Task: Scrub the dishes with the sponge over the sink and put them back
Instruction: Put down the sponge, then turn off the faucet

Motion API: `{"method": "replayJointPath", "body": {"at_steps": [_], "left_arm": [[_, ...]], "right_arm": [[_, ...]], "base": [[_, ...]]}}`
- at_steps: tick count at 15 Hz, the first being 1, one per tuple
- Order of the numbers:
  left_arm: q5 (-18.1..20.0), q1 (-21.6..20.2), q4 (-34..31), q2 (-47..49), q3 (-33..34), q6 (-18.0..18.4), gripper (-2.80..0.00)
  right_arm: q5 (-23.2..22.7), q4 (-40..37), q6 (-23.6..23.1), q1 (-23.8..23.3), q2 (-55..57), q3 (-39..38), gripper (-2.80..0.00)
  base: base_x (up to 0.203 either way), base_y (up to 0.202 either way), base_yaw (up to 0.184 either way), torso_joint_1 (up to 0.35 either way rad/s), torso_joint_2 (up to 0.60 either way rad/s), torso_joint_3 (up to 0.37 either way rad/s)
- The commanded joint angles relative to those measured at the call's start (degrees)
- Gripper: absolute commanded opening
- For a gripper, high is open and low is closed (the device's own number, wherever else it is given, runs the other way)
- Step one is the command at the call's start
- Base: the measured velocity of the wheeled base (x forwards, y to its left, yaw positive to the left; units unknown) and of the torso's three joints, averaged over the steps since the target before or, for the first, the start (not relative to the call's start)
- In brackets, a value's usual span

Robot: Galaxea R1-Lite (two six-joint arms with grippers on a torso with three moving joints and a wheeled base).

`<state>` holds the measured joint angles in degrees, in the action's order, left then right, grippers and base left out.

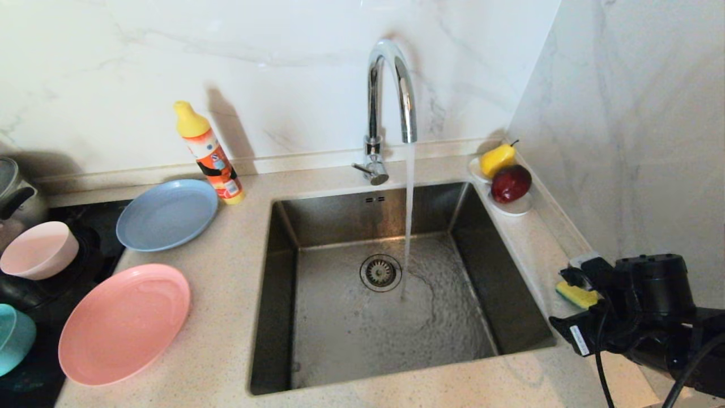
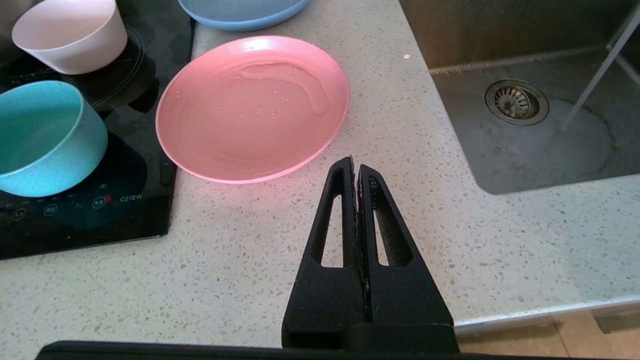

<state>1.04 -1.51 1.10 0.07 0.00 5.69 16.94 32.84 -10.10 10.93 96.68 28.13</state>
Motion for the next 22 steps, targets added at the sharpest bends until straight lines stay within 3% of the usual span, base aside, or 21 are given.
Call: {"method": "replayJointPath", "body": {"at_steps": [1, 7, 12, 22], "left_arm": [[0.02, 0.02, 0.05, 0.07, 0.97, 0.02, -2.80], [0.02, -0.07, 0.05, 0.04, 0.97, 0.02, -2.80], [0.02, -0.07, 0.05, 0.10, 0.97, 0.01, -2.80], [0.02, -0.07, 0.05, 0.10, 0.97, 0.02, -2.80]], "right_arm": [[0.00, -3.49, 2.95, 0.05, -0.70, 1.86, 0.00], [-2.78, -13.40, 13.61, 0.05, -1.33, 6.41, 0.00], [-4.73, -19.77, 19.40, 0.05, -1.32, 10.34, 0.00], [-8.74, -22.82, 23.46, 1.14, -0.71, 12.48, 0.00]], "base": [[0.000, 0.000, 0.000, 0.000, 0.00, 0.000], [0.000, 0.000, 0.000, 0.000, 0.00, 0.000], [0.000, 0.000, 0.000, 0.000, 0.00, 0.000], [0.000, 0.000, 0.000, 0.000, 0.00, 0.000]]}}
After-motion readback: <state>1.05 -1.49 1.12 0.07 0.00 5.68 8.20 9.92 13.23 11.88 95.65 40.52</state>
